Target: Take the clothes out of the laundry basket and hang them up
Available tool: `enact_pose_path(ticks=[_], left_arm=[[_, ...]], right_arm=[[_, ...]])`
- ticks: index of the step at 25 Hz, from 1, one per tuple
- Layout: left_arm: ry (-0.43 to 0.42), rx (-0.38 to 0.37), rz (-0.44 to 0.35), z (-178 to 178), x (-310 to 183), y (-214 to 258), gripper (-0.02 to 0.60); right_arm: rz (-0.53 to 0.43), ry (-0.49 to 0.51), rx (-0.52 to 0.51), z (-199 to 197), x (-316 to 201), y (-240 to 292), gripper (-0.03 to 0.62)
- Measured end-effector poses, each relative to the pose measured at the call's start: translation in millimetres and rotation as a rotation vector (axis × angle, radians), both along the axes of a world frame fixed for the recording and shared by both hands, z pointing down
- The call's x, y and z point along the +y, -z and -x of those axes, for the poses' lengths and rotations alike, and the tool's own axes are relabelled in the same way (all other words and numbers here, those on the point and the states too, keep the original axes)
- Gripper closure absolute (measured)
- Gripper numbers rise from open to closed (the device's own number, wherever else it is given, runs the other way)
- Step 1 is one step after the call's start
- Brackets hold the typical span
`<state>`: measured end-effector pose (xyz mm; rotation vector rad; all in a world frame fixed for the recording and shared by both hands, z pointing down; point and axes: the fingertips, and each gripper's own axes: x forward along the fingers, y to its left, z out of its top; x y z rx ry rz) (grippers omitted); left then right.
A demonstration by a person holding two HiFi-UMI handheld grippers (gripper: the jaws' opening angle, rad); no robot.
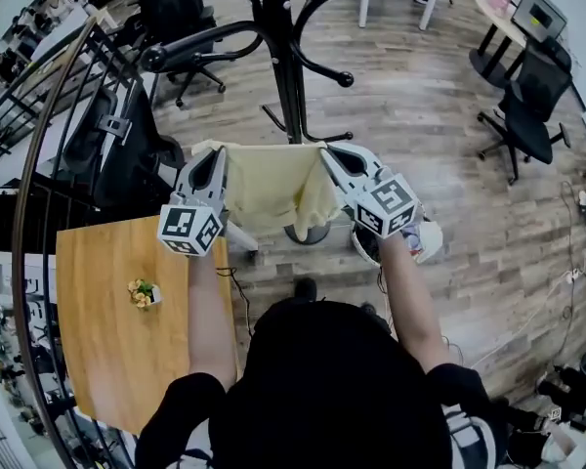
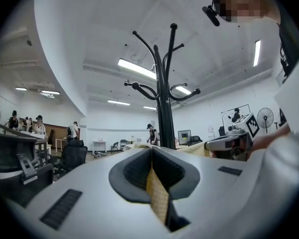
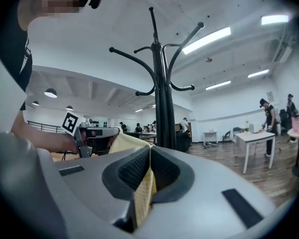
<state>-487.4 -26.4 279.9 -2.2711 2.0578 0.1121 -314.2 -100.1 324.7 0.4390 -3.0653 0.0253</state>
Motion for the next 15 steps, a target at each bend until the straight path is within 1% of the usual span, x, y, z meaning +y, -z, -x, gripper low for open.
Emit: enact_pose_path(ticks=[5, 8, 10, 12, 15], left_arm=[[-0.054, -0.039, -0.058, 15, -33, 33, 0.555], [-0.084, -0.037, -0.067, 21, -50, 37, 0.555], [-0.095, -0.022, -0.048, 28, -61, 26, 0.555], [-0.104, -0.007, -0.014, 34, -70, 5, 0.555], [-0.125, -0.026, 0.071, 37, -90, -38, 0.555]], right_arm=[[-0.064, -0.042, -0.017, 15, -26, 25, 0.579], [-0.069, -0.075, -0.019, 20, -38, 32, 0.579], [-0.052, -0.095, -0.014, 22, -42, 25, 0.579], [-0.031, -0.111, 0.001, 24, -42, 9, 0.579], [-0.024, -0.154, 0.065, 25, -44, -16, 0.579]])
